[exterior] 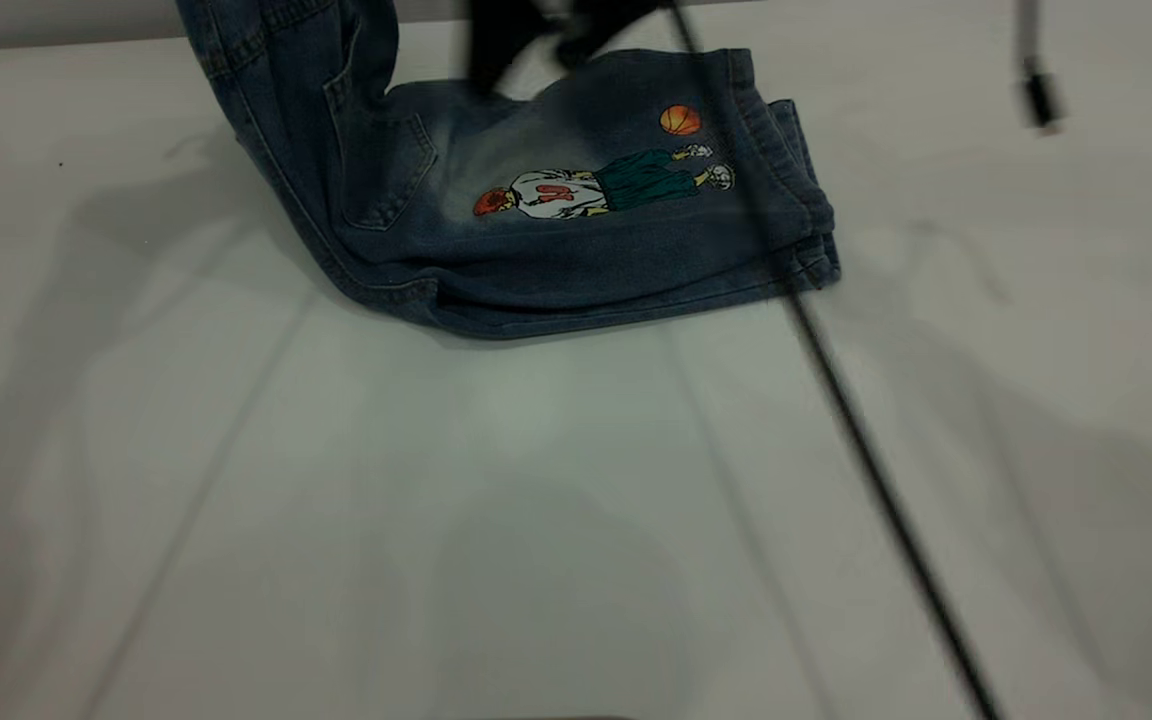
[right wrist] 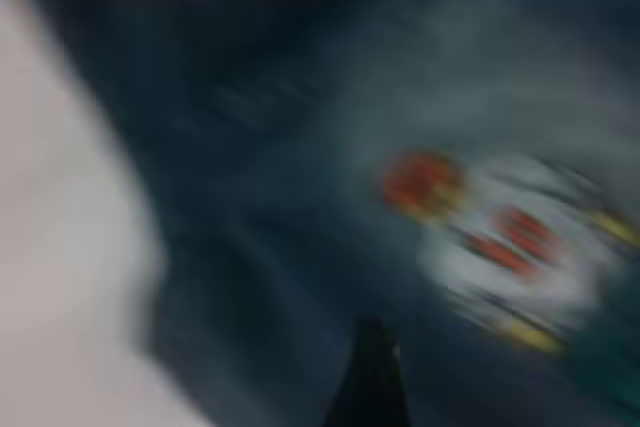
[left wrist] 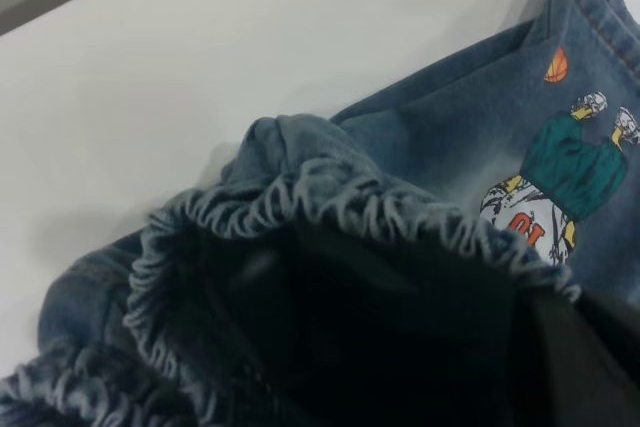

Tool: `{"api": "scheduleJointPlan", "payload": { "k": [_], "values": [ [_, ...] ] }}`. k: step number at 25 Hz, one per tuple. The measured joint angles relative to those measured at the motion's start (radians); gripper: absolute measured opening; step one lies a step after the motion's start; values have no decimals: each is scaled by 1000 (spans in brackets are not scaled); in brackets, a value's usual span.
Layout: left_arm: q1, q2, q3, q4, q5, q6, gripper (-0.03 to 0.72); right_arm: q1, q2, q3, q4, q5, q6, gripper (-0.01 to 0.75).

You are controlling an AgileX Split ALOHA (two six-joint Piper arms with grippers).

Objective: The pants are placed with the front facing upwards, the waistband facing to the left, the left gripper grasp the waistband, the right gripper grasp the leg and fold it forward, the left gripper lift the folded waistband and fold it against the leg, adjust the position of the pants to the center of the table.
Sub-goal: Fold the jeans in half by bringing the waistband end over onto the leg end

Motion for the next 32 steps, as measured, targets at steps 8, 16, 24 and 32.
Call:
{"api": "scheduleJointPlan", "payload": {
  "k": [8,16,24,32],
  "values": [
    [-61,0,-10,4,8,0,17,-25,65,0,-207,36,150,542],
    [-159,0,-20,3,8,0,17,-25,111,0,-208,29,163,542],
    [-210,0,-20,3,7,1,17,-25,140,-1,-147,19,166,542],
    [-218,0,-20,2,-2,4,17,-40,104,-5,-142,40,167,542]
  ]
}}
